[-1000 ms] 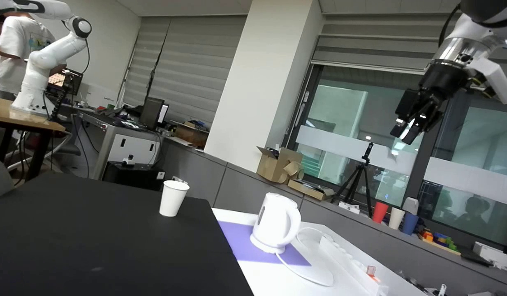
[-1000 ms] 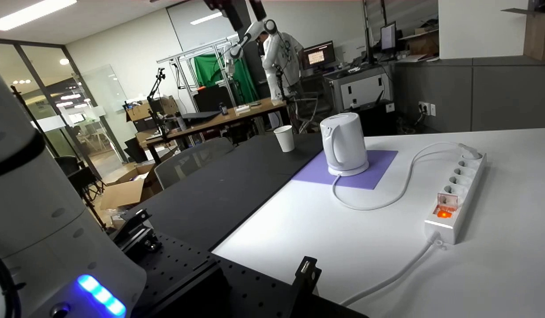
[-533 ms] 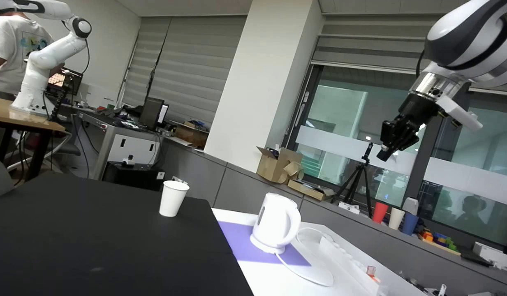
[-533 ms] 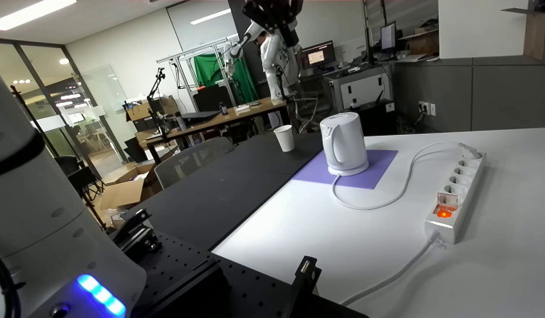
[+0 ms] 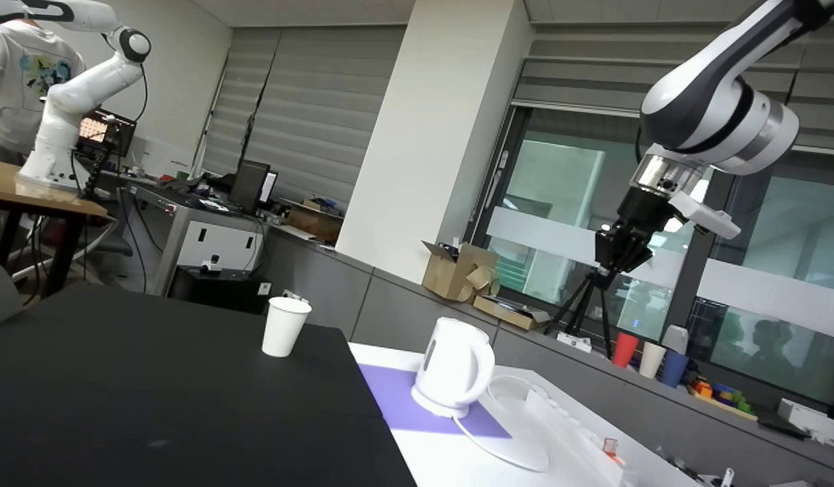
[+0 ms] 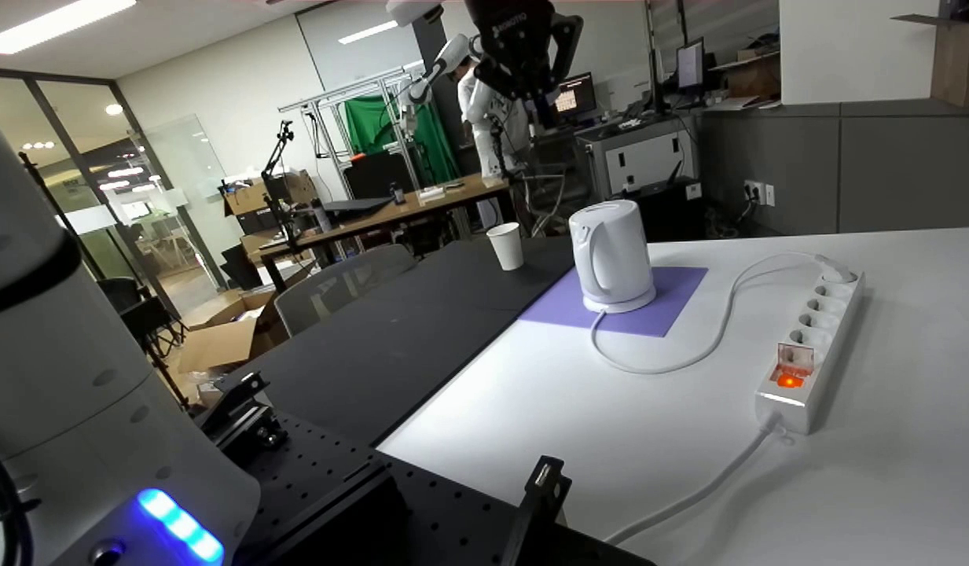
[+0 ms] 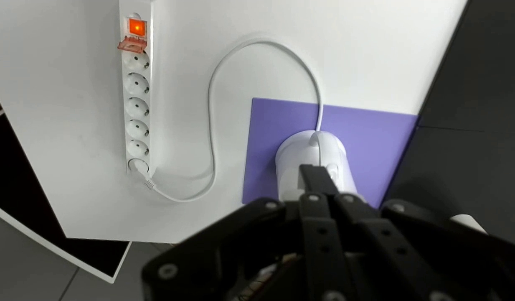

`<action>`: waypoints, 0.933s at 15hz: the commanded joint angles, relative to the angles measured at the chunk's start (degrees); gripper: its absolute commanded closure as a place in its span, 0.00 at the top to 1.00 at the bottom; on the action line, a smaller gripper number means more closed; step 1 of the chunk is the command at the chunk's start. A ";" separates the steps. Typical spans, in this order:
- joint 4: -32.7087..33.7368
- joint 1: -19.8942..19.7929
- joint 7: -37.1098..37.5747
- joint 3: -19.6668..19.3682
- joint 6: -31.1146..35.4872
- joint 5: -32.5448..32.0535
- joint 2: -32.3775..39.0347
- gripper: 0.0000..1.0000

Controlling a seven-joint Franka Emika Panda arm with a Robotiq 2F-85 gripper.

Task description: Turn off the white kettle and turn of the switch of the extension cord

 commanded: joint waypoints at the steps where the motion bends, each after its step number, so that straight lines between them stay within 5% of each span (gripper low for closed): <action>1: -0.04 -1.32 -0.25 1.28 -0.13 0.49 -0.27 0.01; 14: 0.54 -0.49 -1.06 0.56 3.28 2.44 0.84 0.00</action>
